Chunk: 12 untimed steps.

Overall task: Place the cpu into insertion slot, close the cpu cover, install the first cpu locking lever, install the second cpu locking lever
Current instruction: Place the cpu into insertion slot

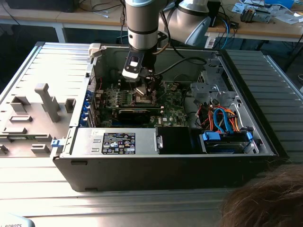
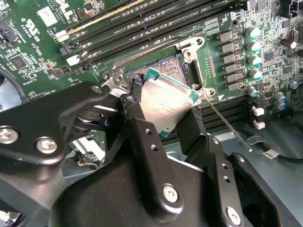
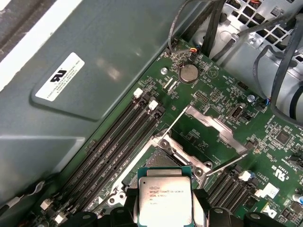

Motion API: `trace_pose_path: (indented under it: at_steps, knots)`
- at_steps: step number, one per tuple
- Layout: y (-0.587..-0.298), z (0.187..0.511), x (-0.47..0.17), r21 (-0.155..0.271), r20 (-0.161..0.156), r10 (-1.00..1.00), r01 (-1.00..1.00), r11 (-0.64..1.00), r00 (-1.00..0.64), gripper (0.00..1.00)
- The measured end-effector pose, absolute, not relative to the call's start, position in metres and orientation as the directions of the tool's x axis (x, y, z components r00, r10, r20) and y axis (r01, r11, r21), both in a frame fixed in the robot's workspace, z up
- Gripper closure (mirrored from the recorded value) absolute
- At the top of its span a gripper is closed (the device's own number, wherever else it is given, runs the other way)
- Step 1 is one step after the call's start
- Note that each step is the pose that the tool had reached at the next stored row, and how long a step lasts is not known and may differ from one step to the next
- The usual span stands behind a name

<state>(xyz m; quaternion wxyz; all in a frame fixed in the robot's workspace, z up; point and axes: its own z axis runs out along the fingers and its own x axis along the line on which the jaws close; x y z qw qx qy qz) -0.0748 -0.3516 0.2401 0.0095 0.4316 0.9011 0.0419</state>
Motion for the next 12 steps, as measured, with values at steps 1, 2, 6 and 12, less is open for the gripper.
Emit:
trace_pose_path:
  at_steps: [1, 2, 6, 12]
  knots:
    - [-0.3516, 0.2401, -0.0748, 0.084, 0.019, 0.779, 0.778, 0.623, -0.626, 0.46]
    - [-0.3516, 0.24, -0.0748, 0.084, 0.019, 0.78, 0.779, 0.622, -0.625, 0.46]
    - [-0.3516, 0.2398, -0.0748, 0.084, 0.019, 0.784, 0.782, 0.617, -0.62, 0.46]
    - [-0.3516, 0.2393, -0.0748, 0.084, 0.019, 0.796, 0.794, 0.602, -0.605, 0.46]
